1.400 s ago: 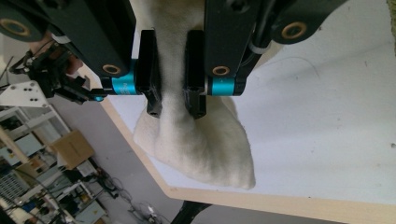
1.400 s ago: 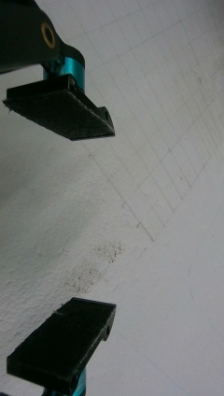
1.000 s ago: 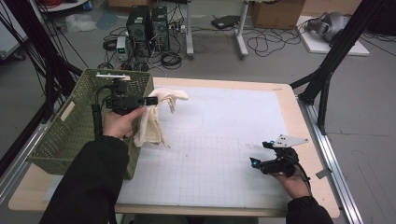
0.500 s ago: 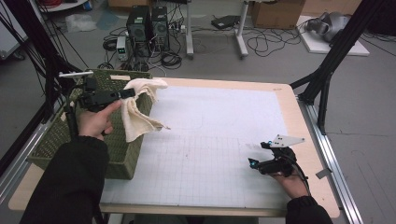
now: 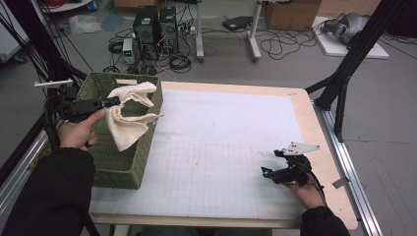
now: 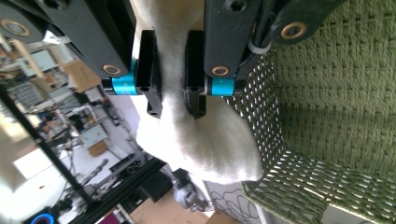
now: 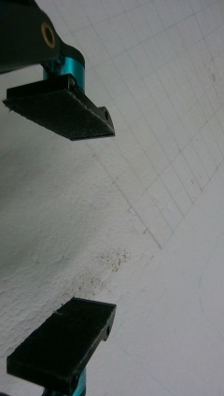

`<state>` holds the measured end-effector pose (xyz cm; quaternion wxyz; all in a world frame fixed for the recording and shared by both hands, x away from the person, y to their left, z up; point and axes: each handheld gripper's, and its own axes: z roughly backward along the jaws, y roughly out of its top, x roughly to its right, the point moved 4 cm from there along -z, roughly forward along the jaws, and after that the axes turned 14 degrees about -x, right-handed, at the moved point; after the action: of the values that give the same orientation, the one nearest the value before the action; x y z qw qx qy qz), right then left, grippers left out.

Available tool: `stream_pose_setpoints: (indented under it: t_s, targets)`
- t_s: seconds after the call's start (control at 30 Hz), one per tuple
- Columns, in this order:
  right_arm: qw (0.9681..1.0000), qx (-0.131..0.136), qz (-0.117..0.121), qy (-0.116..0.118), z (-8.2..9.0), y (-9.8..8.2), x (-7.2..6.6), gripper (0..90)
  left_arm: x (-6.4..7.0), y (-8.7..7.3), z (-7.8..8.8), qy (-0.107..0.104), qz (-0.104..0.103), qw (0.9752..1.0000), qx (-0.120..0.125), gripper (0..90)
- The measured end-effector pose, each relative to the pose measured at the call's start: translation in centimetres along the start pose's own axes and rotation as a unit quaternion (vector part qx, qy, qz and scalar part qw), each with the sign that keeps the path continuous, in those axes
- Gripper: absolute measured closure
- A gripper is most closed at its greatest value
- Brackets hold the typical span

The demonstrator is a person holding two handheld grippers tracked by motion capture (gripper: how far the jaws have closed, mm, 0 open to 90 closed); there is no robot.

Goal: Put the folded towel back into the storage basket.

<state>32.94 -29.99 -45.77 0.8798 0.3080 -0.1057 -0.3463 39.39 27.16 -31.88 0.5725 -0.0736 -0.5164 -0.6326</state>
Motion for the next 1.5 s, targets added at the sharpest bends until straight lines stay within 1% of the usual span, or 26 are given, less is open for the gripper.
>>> stream_pose_setpoints:
  t_s: [0.07, 0.13, 0.17, 0.23, 0.33, 0.47, 0.5, 0.57, 0.7, 0.8, 0.87, 0.9, 0.97, 1.0, 1.07, 1.1, 1.13, 1.17, 1.2, 1.23, 1.27, 1.3, 1.33, 1.37, 1.43, 1.5]
  targets:
    - [1.0, -0.002, -0.001, 0.001, 0.0, 0.0, -0.1, 12.4, -0.2, -0.2, 0.2, 0.001, 0.001, 1.0, -0.002, 80.5]
    - [1.0, -0.003, -0.001, 0.001, 0.0, 0.0, -0.1, 12.4, -0.5, -0.4, 0.4, 0.012, 0.0, 0.9999, -0.01, 80.5]
    - [1.0, -0.003, -0.001, 0.001, 0.0, 0.0, -0.1, 12.4, -0.6, -0.5, 0.5, 0.01, 0.001, 0.9999, -0.01, 80.5]
    - [1.0, -0.003, -0.001, 0.0, 0.0, 0.0, -0.1, 12.4, -0.9, -0.8, 0.8, 0.023, 0.001, 0.9996, -0.016, 80.5]
    - [1.0, -0.004, 0.0, 0.0, 0.0, 0.0, -0.1, 12.4, -1.3, -1.2, 1.2, 0.029, 0.004, 0.9994, -0.019, 80.5]
    - [1.0, -0.006, 0.001, -0.001, 0.0, 0.0, -0.1, 12.5, -1.9, -1.7, 1.8, 0.049, 0.005, 0.9983, -0.033, 80.4]
    - [1.0, -0.006, 0.001, 0.0, 0.0, 0.0, -0.1, 12.4, -2.1, -1.8, 2.0, 0.063, 0.01, 0.9971, -0.041, 80.5]
    - [1.0, -0.004, -0.001, 0.002, 0.0, 0.0, -0.1, 12.5, -2.4, -2.2, 2.2, 0.075, 0.013, 0.9957, -0.053, 80.5]
    - [1.0, -0.002, 0.0, 0.003, 0.0, 0.0, -0.1, 12.4, -3.4, -3.1, 2.1, 0.109, 0.022, 0.9898, -0.089, 80.4]
    - [1.0, -0.002, 0.003, 0.002, -0.1, 0.1, -0.1, 12.4, -4.2, -3.7, 1.2, 0.127, 0.032, 0.9844, -0.117, 80.4]
    - [1.0, -0.003, 0.003, 0.002, -0.2, 0.2, -0.2, 12.4, -4.6, -3.9, 0.3, 0.135, 0.034, 0.9816, -0.131, 80.3]
    - [1.0, -0.004, 0.004, 0.004, -0.2, 0.2, -0.2, 12.5, -4.8, -4.0, -0.2, 0.138, 0.037, 0.9807, -0.134, 80.3]
    - [1.0, -0.006, 0.004, 0.003, -0.3, 0.2, -0.2, 12.4, -5.2, -4.0, -0.7, 0.156, 0.035, 0.9779, -0.134, 80.2]
    - [1.0, -0.007, 0.004, 0.003, -0.3, 0.1, -0.2, 12.5, -5.4, -4.1, -0.9, 0.162, 0.04, 0.9762, -0.138, 80.2]
    - [1.0, -0.009, 0.003, 0.004, -0.3, 0.1, -0.2, 12.4, -5.8, -4.1, -1.2, 0.191, 0.04, 0.9683, -0.156, 80.2]
    - [1.0, -0.008, 0.004, 0.004, -0.3, 0.1, -0.1, 12.5, -5.8, -4.1, -1.4, 0.213, 0.033, 0.9616, -0.17, 80.1]
    - [1.0, -0.007, 0.003, 0.004, -0.4, 0.1, -0.1, 12.4, -6.0, -4.1, -1.5, 0.228, 0.03, 0.9558, -0.183, 80.1]
    - [1.0, -0.009, 0.002, 0.004, -0.4, 0.1, -0.1, 12.4, -6.1, -4.1, -1.7, 0.234, 0.031, 0.9531, -0.19, 80.1]
    - [0.9999, -0.009, 0.004, 0.005, -0.5, 0.2, -0.1, 12.4, -6.2, -4.2, -1.9, 0.238, 0.028, 0.9512, -0.195, 80.1]
    - [0.9999, -0.011, 0.004, 0.006, -0.5, 0.2, -0.1, 12.5, -6.3, -4.2, -2.0, 0.248, 0.027, 0.9471, -0.202, 80.1]
    - [0.9999, -0.011, 0.004, 0.006, -0.6, 0.2, -0.2, 12.4, -6.5, -4.2, -2.2, 0.261, 0.025, 0.942, -0.21, 80.1]
    - [0.9999, -0.012, 0.007, 0.006, -0.7, 0.2, -0.2, 12.4, -6.7, -4.4, -2.4, 0.268, 0.025, 0.9381, -0.218, 80.1]
    - [0.9999, -0.013, 0.007, 0.006, -0.7, 0.2, -0.3, 12.5, -6.9, -4.5, -2.6, 0.274, 0.03, 0.9333, -0.23, 80.0]
    - [0.9999, -0.012, 0.007, 0.008, -0.8, 0.3, -0.3, 12.4, -7.2, -4.6, -2.8, 0.279, 0.039, 0.9275, -0.245, 80.0]
    - [0.9999, -0.013, 0.006, 0.008, -0.8, 0.3, -0.3, 12.4, -7.5, -4.7, -3.1, 0.299, 0.035, 0.9181, -0.258, 79.9]
    - [0.9999, -0.011, 0.008, 0.01, -0.9, 0.4, -0.3, 12.5, -7.8, -5.0, -3.5, 0.313, 0.036, 0.9071, -0.279, 79.7]
